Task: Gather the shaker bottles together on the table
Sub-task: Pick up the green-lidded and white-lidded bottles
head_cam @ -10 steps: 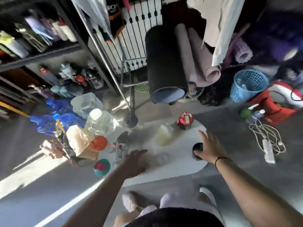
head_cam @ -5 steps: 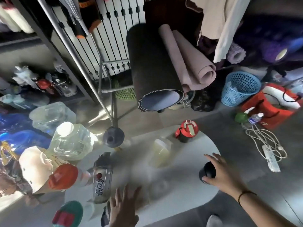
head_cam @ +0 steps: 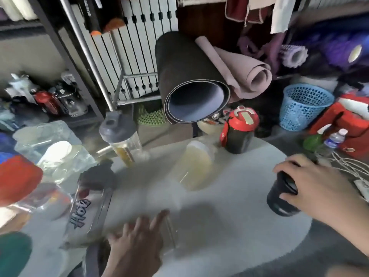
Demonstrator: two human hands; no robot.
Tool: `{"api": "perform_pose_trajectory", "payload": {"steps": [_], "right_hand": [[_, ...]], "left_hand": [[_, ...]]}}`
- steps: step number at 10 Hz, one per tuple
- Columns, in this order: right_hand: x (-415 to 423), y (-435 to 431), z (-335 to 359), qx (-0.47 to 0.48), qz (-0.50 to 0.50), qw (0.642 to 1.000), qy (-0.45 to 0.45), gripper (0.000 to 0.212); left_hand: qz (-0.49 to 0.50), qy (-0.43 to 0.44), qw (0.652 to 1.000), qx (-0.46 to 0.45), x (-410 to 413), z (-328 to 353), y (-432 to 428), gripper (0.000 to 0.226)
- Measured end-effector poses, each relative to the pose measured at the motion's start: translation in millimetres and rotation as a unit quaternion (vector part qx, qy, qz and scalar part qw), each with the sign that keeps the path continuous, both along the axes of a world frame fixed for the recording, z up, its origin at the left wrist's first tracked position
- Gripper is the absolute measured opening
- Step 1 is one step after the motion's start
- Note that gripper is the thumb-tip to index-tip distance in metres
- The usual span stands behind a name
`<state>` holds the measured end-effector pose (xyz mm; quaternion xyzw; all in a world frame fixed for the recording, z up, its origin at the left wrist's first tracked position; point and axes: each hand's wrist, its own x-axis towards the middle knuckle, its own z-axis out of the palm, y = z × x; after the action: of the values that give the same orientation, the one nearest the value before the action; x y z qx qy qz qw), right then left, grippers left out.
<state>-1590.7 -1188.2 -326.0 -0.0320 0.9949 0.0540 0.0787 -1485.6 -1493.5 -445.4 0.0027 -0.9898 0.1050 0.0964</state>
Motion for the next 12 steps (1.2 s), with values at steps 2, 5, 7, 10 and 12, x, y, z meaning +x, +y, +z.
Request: {"api": "perform_pose_trajectory", "payload": {"steps": [2,5,7,10,12], "right_hand": [[6,4,0,-0.029,0.009,0.999,0.028,0.065],[29,27,-27,-0.335,-0.069,0.927,0.156,0.122],[30,38,-80,-0.623,-0.181,0.751,0.124,0.137],[-29,27,-96,-0.619,-0.118,0.769,0.108,0.059],[-48,22,-116,-0.624,-0.12,0.768,0.076,0.077]], "left_hand": [[0.108,-0.329,0.924,0.16,-20,76,5,0.096],[0.059,-0.327,0.934,0.136,-20,81,0,0.172],[0.056,-0.163,0.962,0.213,-75,105,22,0.102],[0.137,-0.194,0.909,0.344,-173,96,59,0.109],[0.179,-0.209,0.901,0.336,-205,42,62,0.131]]}}
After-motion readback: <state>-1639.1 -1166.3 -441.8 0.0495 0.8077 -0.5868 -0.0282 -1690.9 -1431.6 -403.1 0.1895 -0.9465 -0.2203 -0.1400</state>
